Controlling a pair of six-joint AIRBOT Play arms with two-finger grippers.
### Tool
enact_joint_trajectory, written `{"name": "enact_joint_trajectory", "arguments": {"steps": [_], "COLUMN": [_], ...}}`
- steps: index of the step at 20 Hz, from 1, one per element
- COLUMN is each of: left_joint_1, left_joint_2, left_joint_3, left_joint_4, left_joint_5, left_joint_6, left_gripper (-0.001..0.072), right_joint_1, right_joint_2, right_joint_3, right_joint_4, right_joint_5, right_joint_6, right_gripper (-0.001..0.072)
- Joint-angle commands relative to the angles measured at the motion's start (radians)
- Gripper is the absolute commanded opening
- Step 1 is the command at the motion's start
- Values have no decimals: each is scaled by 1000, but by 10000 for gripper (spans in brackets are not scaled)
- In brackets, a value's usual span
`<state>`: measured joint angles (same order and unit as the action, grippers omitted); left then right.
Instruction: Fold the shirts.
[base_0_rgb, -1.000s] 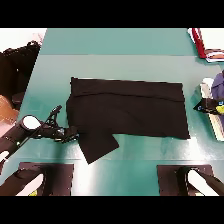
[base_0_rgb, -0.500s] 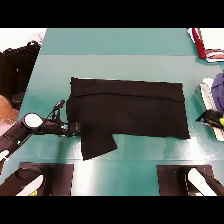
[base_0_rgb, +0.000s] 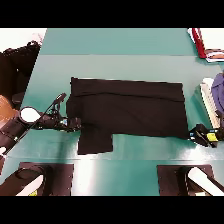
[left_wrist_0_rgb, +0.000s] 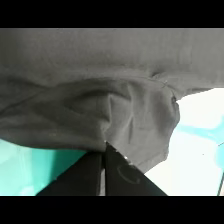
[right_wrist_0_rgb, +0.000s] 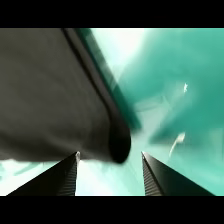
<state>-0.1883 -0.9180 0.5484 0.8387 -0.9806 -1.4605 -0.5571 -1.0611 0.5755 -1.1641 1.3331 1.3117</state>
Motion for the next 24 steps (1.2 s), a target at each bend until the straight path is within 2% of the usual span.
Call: {"name": "enact_joint_trajectory", "arguments": {"steps": [1, 2, 3, 4, 5, 6, 9, 12, 15, 17, 20, 24], "left_joint_1": [-1, -1, -1, -1, -1, -1, -1, -1, -1, -1, -1, -1], "left_joint_2": [1, 1, 1, 1, 1, 2, 70, 237, 385, 442, 425, 259], "left_joint_3": [3, 3, 3, 4, 8, 16, 33, 33, 33, 41, 103, 216], "left_joint_4": [6, 12, 21, 42, 84, 125, 240, 314, 311, 282, 315, 443], "left_joint_5": [1, 0, -3, -14, -48, -99, -235, -342, -506, -550, -466, -250], "left_joint_6": [2, 3, 3, 2, 1, 0, -49, -131, -210, -239, -233, -196], "left_gripper": [23, 23, 23, 22, 21, 21, 21, 21, 22, 22, 22, 22], "right_joint_1": [53, 74, 89, 101, 113, 124, 151, 159, 164, 170, 248, 358], "right_joint_2": [-34, -46, -52, -53, -49, -35, 49, 188, 349, 435, 446, 240], "right_joint_3": [-15, -15, -15, -15, -11, -1, 64, 102, 61, 60, 145, 314], "right_joint_4": [46, 45, 45, 45, 44, 42, -35, -121, -206, -216, -196, -198], "right_joint_5": [-73, -80, -87, -94, -93, -89, 7, 155, 242, 267, 251, 145], "right_joint_6": [-6, -6, -7, -9, -24, -43, -57, -57, -57, -54, -40, 1], "right_gripper": [436, 361, 219, 123, 40, 18, 17, 17, 17, 17, 17, 17]}}
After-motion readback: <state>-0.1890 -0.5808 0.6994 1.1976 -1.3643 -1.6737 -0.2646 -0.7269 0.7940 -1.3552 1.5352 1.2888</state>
